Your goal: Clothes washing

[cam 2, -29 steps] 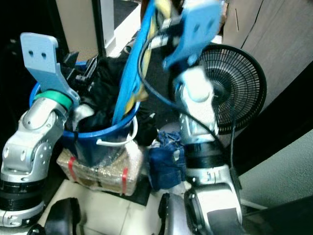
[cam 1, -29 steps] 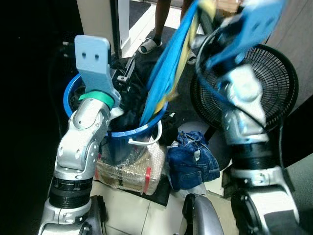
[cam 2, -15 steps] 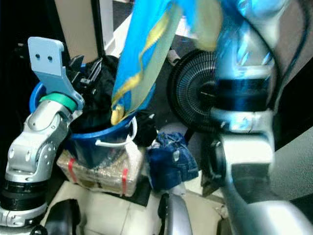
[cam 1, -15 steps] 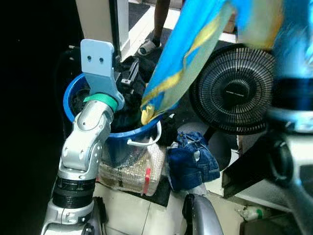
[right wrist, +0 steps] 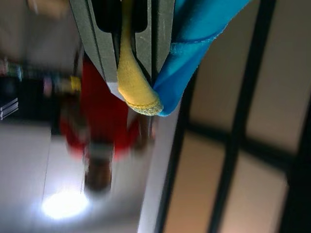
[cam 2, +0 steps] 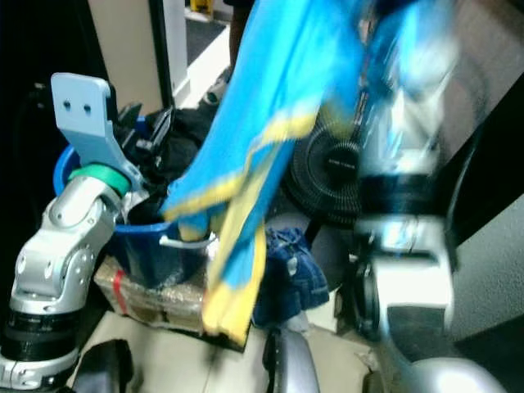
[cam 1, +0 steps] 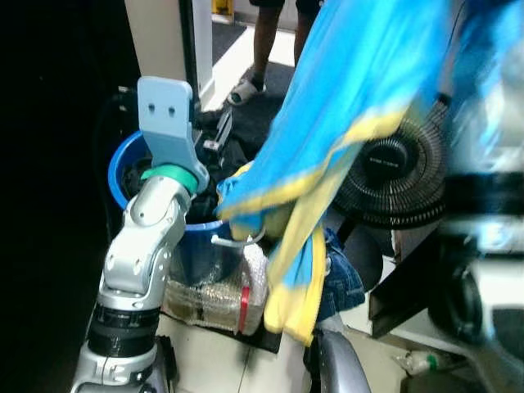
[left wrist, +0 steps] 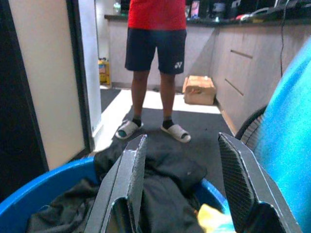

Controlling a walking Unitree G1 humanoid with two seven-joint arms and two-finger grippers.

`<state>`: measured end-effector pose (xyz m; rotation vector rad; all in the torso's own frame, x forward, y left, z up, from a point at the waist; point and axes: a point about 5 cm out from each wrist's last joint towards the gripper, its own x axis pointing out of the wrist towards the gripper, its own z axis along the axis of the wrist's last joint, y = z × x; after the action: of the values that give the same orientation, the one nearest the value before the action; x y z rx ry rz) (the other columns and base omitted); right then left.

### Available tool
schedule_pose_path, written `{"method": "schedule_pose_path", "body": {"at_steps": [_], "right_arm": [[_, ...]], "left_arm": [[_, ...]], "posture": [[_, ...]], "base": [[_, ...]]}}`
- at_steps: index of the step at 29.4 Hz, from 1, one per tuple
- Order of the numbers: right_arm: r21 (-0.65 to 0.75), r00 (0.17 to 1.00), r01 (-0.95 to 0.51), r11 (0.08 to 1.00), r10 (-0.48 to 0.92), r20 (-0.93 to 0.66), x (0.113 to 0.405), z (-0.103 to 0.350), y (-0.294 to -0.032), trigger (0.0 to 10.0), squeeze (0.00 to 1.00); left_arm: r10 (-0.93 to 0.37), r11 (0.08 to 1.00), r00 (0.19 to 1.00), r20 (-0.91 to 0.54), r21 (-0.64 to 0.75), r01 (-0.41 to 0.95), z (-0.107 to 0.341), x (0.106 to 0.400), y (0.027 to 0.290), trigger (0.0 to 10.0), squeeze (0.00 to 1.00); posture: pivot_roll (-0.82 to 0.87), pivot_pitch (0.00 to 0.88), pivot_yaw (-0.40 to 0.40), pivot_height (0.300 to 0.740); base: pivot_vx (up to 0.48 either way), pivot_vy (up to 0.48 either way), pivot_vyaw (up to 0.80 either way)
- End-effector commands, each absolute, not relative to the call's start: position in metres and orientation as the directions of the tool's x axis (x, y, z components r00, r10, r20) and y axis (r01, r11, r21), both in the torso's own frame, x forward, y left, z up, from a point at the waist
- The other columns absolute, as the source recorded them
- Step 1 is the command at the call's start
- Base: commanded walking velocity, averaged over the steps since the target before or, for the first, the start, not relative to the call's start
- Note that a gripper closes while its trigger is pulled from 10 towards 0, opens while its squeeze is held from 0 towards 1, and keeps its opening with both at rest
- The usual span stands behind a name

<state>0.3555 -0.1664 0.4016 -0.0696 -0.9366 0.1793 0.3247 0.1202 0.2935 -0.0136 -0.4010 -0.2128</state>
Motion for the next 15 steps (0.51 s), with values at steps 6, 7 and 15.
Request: {"method": "schedule_pose_path", "body": {"at_steps": [6,7,15], "right_arm": [[-0.077,0.653,0.053,0.996,0.024,0.757,0.358,0.380,-0.216,10.0,0.00],[-0.077,0.653,0.053,0.996,0.024,0.757,0.358,0.380,-0.216,10.0,0.00],[-0.084,0.715,0.149,0.985,-0.049,0.697,0.370,0.372,-0.238,10.0,0.00]], "left_arm": [[-0.212,0.976,0.906,0.366,0.039,0.213,0.289,0.324,0.120,10.0,0.00],[-0.212,0.976,0.906,0.366,0.039,0.213,0.289,0.324,0.120,10.0,0.00],[-0.236,0.971,0.903,0.359,0.048,0.234,0.289,0.327,0.115,10.0,0.00]], "posture": [[0.08,0.135,-0.008,0.510],[0.08,0.135,-0.008,0.510],[0.07,0.141,0.003,0.510]], "base": [[0.000,0.000,0.00],[0.000,0.000,0.00],[0.000,0.000,0.00]]}}
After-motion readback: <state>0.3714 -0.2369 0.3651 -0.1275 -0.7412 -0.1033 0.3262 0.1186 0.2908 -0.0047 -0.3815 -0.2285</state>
